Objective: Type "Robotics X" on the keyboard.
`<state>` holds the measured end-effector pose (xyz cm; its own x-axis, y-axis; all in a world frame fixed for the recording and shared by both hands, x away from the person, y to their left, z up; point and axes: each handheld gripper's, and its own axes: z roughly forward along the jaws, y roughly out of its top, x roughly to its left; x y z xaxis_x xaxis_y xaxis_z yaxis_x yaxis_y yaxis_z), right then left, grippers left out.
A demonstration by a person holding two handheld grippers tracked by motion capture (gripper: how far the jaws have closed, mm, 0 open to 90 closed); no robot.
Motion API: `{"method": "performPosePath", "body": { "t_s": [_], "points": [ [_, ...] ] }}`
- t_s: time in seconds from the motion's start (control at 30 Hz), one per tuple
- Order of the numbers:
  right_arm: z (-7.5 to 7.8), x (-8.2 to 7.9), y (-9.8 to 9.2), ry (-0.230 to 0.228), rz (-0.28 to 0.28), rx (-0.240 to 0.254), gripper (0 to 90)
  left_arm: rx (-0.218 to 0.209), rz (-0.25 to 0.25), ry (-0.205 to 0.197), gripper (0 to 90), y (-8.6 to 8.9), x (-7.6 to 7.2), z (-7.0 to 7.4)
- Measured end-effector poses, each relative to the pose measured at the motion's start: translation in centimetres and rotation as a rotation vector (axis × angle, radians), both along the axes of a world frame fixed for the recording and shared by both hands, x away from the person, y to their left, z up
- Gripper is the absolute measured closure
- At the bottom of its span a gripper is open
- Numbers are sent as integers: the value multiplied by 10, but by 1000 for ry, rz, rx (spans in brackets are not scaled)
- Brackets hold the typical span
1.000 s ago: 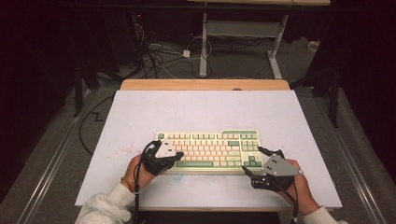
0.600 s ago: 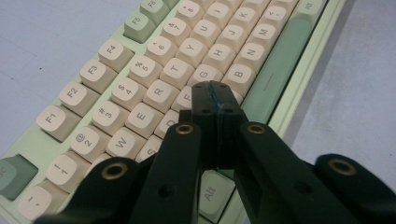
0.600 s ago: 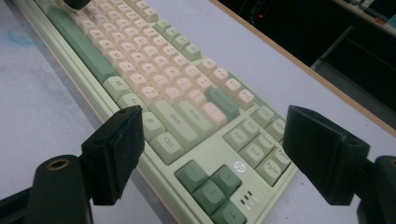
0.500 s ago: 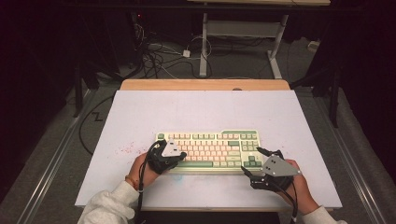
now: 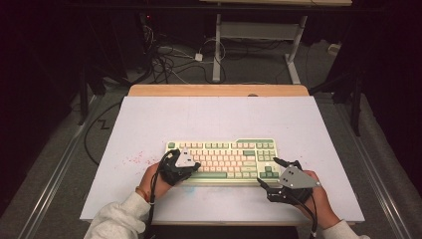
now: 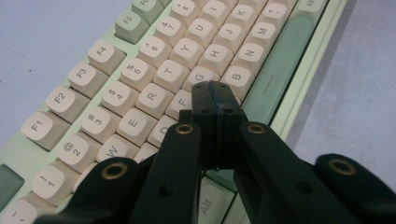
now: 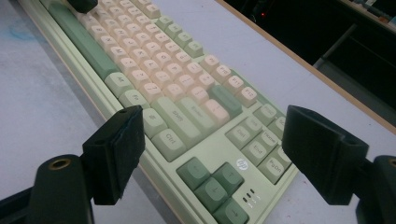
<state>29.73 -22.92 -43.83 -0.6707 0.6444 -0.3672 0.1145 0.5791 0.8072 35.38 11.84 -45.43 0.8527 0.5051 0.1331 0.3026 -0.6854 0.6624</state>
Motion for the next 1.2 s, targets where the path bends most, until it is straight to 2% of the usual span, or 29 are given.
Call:
{"method": "performPosePath", "body": {
  "t_s": [0.1, 0.23, 0.43, 1.2],
  "points": [
    [0, 0, 1, 2, 2, -1, 220, -4, 5, 6, 874, 2, 1, -1],
    [0, 0, 2, 0, 5, -3, 220, 2, 1, -2, 873, 2, 0, 0],
    [0, 0, 1, -2, 1, 0, 220, -15, 5, -23, 874, 4, -2, 5],
    [1, 0, 0, -6, 2, -1, 220, -33, 22, -51, 873, 13, -2, 15]
  ]
}}
